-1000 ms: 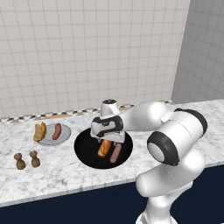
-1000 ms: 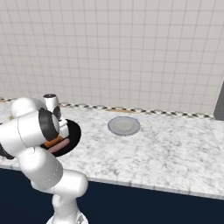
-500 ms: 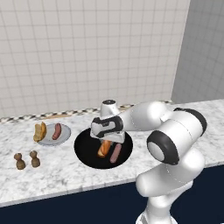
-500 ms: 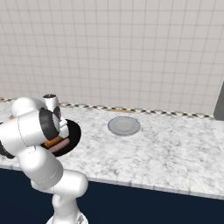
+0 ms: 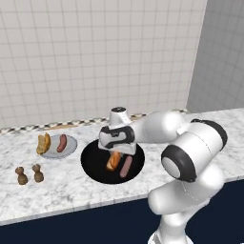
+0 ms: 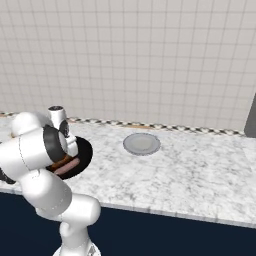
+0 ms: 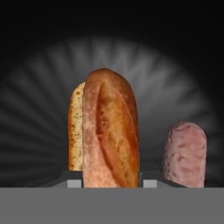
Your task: Place one bun and one sausage from the bowl on each plate.
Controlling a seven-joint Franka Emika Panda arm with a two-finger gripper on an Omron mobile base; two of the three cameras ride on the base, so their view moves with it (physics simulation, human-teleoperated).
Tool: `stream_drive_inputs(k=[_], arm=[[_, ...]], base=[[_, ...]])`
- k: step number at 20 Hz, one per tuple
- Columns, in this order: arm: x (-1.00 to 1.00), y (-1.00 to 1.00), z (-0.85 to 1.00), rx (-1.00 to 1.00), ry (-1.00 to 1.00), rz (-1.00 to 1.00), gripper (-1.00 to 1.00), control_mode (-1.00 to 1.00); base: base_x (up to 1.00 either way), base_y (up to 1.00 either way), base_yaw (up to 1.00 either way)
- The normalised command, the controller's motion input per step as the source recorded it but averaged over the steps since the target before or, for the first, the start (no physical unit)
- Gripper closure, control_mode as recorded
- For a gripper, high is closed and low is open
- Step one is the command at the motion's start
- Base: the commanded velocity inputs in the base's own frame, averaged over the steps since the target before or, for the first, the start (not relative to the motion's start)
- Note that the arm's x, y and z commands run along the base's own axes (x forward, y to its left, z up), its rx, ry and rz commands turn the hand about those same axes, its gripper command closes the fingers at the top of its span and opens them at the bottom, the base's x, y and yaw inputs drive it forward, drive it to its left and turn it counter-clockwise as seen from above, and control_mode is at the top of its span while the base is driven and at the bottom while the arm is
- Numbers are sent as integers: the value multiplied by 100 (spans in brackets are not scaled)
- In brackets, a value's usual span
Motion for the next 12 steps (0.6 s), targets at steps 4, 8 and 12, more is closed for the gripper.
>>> stream_drive_inputs(k=[4, 8, 12], arm=[[-28, -1, 41, 0, -4, 0, 100, -100], [-47, -29, 66, 0, -12, 4, 100, -100], [-42, -87, 64, 6, -21, 12, 100, -100]], base=[[0, 0, 0], [0, 0, 0], [0, 0, 0]])
